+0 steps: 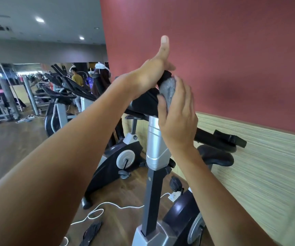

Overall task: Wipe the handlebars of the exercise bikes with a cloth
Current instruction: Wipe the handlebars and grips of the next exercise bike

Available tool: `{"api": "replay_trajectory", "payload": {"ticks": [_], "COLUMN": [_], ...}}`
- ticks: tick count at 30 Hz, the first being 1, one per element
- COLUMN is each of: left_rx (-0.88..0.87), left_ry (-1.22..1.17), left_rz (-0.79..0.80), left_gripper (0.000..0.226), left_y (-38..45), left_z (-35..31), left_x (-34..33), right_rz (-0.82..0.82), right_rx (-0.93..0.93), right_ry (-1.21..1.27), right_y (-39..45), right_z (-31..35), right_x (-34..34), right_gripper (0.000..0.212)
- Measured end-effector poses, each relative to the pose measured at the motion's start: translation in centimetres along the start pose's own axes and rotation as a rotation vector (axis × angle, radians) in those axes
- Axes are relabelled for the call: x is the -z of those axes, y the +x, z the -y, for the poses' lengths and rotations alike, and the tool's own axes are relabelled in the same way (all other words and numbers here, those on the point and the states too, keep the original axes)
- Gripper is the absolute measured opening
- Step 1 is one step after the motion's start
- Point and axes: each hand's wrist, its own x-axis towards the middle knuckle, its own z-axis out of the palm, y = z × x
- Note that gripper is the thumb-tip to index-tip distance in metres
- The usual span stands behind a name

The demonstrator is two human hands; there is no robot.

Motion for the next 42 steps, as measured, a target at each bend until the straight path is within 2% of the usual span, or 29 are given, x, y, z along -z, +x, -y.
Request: {"api": "replay_trajectory", "payload": {"ticks": [5, 8, 11, 14, 16, 18, 20, 22, 25, 28, 30, 33, 35, 38, 40, 42], "left_rx": [0.007, -0.025, -0.063, -0.136, -0.170, -0.210, -0.261, -0.282, -0.303, -0.265, -0.308, -0.410, -0.419, -0.391, -0.373, -0.350], "left_ry": [0.017, 0.076, 0.114, 0.154, 0.232, 0.358, 0.519, 0.818, 1.283, 1.515, 1.648, 1.832, 1.858, 1.840, 1.851, 1.866], "left_rz": [-0.048, -0.040, -0.053, -0.075, -0.109, -0.151, -0.193, -0.251, -0.349, -0.293, -0.257, -0.109, -0.022, -0.011, -0.005, -0.004], "left_gripper": [0.100, 0.087, 0.075, 0.057, 0.048, 0.042, 0.049, 0.048, 0.034, 0.026, 0.034, 0.038, 0.038, 0.035, 0.034, 0.035], "left_y": [0.5, 0.2, -0.1, 0.0, 0.0, -0.1, -0.3, -0.6, -0.8, -0.8, -0.9, -1.8, -2.1, -1.7, -1.5, -1.6], "left_z": [0.8, 0.3, 0.3, 0.9, 0.7, 0.5, 0.1, -0.7, -2.2, -3.0, -2.8, -1.5, -0.2, 0.9, 0.9, 1.1], "left_x": [-0.4, -0.7, -0.7, -0.9, -1.1, -1.2, -1.3, -1.8, -3.2, -4.1, -4.7, -7.6, -9.9, -11.3, -11.7, -12.1], "right_rz": [0.124, 0.129, 0.131, 0.148, 0.214, 0.331, 0.426, 0.492, 0.533, 0.481, 0.517, 0.600, 0.678, 0.817, 0.926, 1.057], "right_rx": [-0.085, -0.138, -0.161, -0.200, -0.273, -0.309, -0.290, -0.323, -0.427, -0.318, -0.275, -0.286, -0.276, -0.122, -0.042, -0.108], "right_ry": [-0.003, 0.065, 0.169, 0.228, 0.210, 0.154, 0.135, 0.123, 0.143, 0.191, 0.201, 0.185, 0.084, -0.183, -0.252, -0.257], "right_y": [-5.2, -2.2, 2.2, 1.1, -1.3, -3.0, -3.3, -2.5, -0.7, -0.9, -1.9, -3.3, -3.8, -3.4, -2.4, -1.2], "right_z": [-3.1, -1.6, -0.2, -0.9, -2.5, -4.7, -6.4, -6.8, -4.5, -4.0, -5.8, -10.4, -13.6, -16.5, -17.7, -18.6], "right_x": [2.2, 1.7, 0.9, 1.1, 1.9, 3.1, 4.5, 5.0, 4.1, 4.1, 4.9, 6.6, 7.4, 8.0, 7.9, 7.1], "right_gripper": [0.052, 0.058, 0.054, 0.046, 0.040, 0.036, 0.037, 0.045, 0.052, 0.047, 0.042, 0.035, 0.040, 0.045, 0.049, 0.051]}}
